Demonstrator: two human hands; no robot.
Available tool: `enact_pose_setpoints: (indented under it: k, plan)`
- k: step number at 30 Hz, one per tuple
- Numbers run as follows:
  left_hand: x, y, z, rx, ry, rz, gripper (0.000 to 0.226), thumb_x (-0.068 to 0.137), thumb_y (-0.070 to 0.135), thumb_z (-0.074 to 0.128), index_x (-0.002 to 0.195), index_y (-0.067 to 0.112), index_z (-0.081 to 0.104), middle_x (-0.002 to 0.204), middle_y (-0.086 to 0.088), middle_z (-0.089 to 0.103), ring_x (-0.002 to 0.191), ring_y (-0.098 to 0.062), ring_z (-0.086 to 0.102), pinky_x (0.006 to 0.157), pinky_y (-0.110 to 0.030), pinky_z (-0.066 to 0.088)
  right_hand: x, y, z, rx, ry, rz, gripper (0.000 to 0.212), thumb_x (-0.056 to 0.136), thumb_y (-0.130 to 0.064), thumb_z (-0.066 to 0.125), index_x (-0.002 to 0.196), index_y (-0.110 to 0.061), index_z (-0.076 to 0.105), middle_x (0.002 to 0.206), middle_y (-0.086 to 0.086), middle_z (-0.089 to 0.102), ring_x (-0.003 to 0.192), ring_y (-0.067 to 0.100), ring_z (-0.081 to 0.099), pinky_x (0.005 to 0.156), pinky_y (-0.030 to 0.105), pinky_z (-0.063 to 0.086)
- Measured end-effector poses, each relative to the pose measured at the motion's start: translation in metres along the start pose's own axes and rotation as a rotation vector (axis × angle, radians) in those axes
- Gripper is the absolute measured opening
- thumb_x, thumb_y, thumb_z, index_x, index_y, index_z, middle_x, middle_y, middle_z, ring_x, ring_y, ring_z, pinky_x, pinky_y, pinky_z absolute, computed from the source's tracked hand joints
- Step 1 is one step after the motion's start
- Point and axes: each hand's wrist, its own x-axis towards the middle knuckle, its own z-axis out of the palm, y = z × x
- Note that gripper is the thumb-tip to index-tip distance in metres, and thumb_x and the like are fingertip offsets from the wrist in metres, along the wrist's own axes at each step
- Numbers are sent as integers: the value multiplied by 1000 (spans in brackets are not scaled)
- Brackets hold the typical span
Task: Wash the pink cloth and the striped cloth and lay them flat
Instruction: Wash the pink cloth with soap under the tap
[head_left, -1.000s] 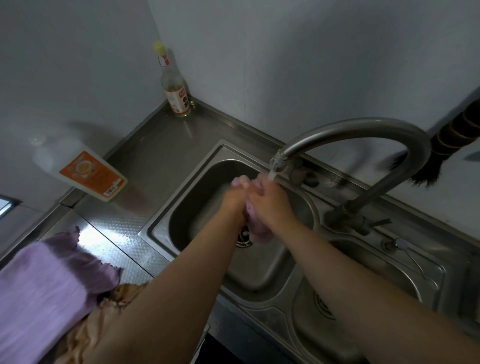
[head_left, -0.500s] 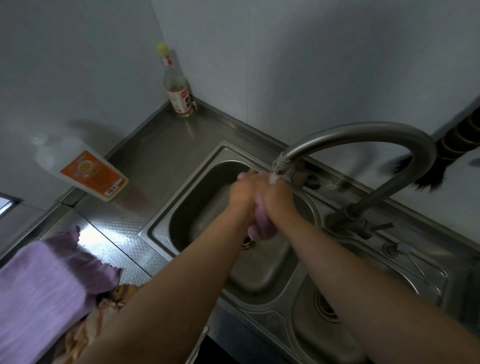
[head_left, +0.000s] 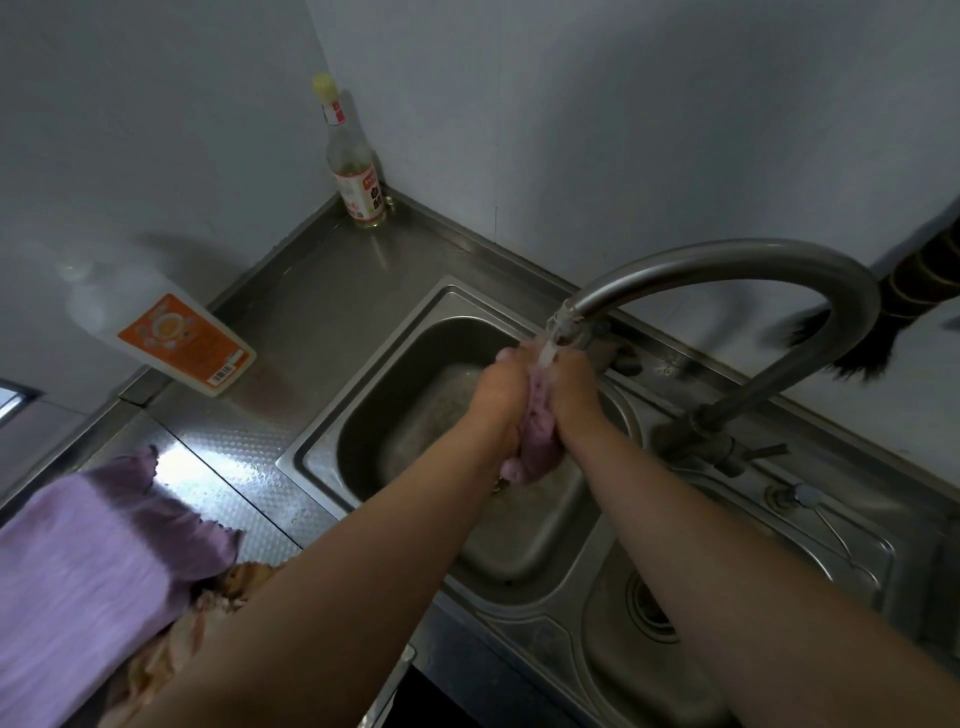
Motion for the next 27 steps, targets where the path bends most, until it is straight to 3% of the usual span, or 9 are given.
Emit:
enact_pose_setpoints:
  k: [3,5,7,11,14,18,21,24,27]
  plan:
    - [4,11,-2,127,114,124,31,101,20,44,126,7,53,129,-15,53,99,-17,57,79,-25,46,-13,-1,6,-17,-69,29,36,102,-32,38,91,-7,61,77,5,60,74,19,62,64,26,46]
    - [-5,9,-4,-34,-81,90,24,102,22,43,102,6,61,91,-10,63,65,-9,58,60,-21,49,-10,-2,2,-140,-50,-50,37,101,-26,36,101,1,61,93,14,61,94,29,61,82,38,49]
    - [-15,-2,-9,102,-188,52,27,102,20,44,82,9,58,71,-6,55,57,-10,57,55,-19,52,5,-1,-14,-121,-28,23,31,99,-26,41,94,-5,63,102,17,64,100,32,61,86,39,50]
    - [-15,2,-39,276,-235,22,21,98,23,53,89,8,64,91,-14,66,87,-22,65,97,-37,46,27,10,-45,107,2,270,37,93,-35,51,107,-4,66,101,12,66,83,21,61,60,21,45]
    - [4,8,-65,203,-148,29,22,93,20,59,104,4,70,110,-16,64,102,-21,60,108,-40,40,26,15,-53,354,-67,364,39,85,-36,56,107,-6,68,110,18,68,93,26,67,78,36,56]
    - [8,6,-43,172,123,51,23,97,31,49,97,11,59,91,-9,65,81,-20,64,70,-33,53,-12,3,-15,-286,-167,-3,24,88,-52,50,86,-30,60,97,5,61,90,20,59,76,37,50]
    - [-7,-4,-15,174,122,114,25,99,34,45,89,14,56,77,-5,58,73,-18,58,69,-30,48,-20,-6,-4,-94,-46,-102,31,96,-44,44,71,-26,52,72,1,60,75,21,65,74,37,53]
    - [-9,-14,5,-67,11,16,31,101,40,40,89,16,56,70,-3,55,68,-16,52,67,-27,40,-4,-16,-15,78,32,-60,28,93,-33,54,70,-18,57,75,12,64,79,31,67,76,45,56]
    - [2,-3,2,131,31,173,34,96,31,51,124,11,51,118,-13,57,105,-21,55,83,-29,47,-14,-14,0,-30,1,-72,33,96,-41,46,80,-16,60,79,7,63,77,23,65,70,36,53]
